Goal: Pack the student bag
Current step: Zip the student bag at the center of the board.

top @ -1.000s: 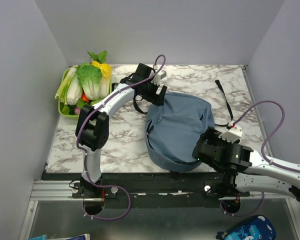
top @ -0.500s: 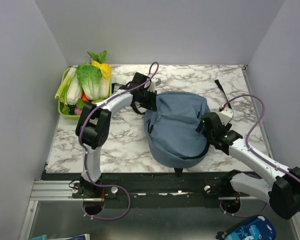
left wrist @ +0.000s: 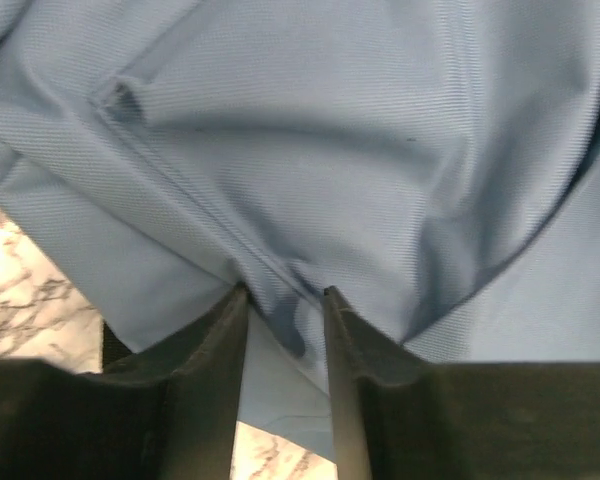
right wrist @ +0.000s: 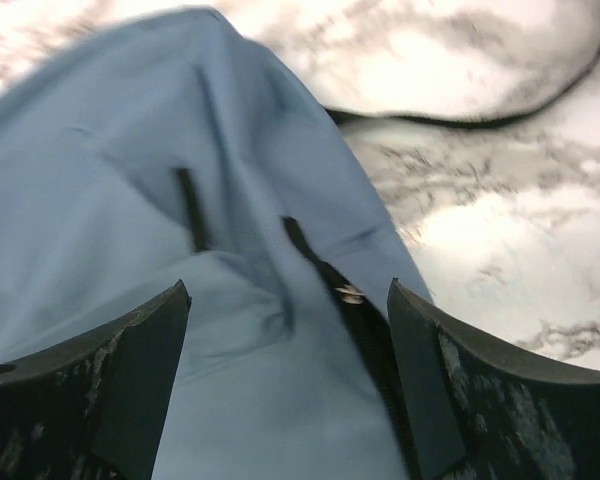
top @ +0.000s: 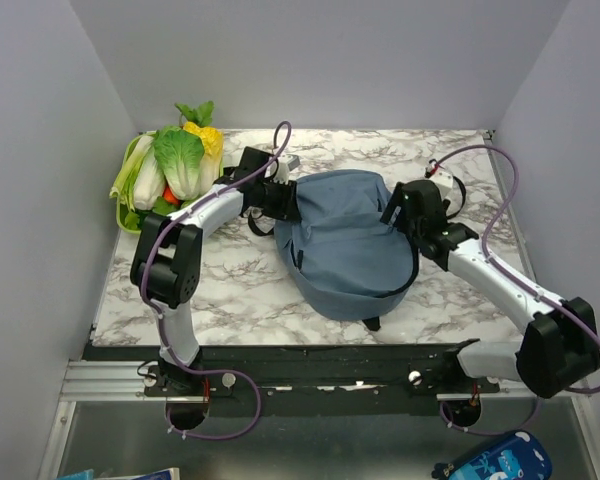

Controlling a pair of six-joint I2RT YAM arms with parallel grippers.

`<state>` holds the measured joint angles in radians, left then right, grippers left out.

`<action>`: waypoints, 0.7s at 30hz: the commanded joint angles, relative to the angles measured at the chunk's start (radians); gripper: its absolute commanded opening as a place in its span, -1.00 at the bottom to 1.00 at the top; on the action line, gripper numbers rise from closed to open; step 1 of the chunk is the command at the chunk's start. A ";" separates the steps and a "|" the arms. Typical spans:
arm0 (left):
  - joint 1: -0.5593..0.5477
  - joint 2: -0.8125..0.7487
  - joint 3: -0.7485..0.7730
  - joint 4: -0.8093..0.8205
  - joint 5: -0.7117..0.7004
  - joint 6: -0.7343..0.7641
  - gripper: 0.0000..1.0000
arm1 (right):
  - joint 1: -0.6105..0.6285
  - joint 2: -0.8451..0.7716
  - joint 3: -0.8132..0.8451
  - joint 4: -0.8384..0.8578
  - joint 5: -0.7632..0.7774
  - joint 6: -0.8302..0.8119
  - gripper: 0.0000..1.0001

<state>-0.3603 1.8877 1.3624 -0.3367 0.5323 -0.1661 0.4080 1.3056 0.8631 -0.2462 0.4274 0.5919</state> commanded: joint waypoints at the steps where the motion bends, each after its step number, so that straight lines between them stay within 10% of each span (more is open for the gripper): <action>1: -0.008 -0.100 0.009 -0.027 0.120 0.028 -0.03 | 0.101 -0.098 0.109 -0.060 0.111 -0.081 0.77; 10: 0.004 -0.199 -0.121 -0.022 0.169 0.014 0.15 | 0.533 0.061 0.192 -0.087 0.154 0.072 0.57; 21: 0.011 -0.220 -0.255 0.013 0.153 0.042 0.29 | 0.607 0.107 0.160 0.036 0.156 0.128 0.43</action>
<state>-0.3573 1.6840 1.1080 -0.3546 0.6716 -0.1390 1.0039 1.4445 1.0321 -0.2733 0.5491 0.7071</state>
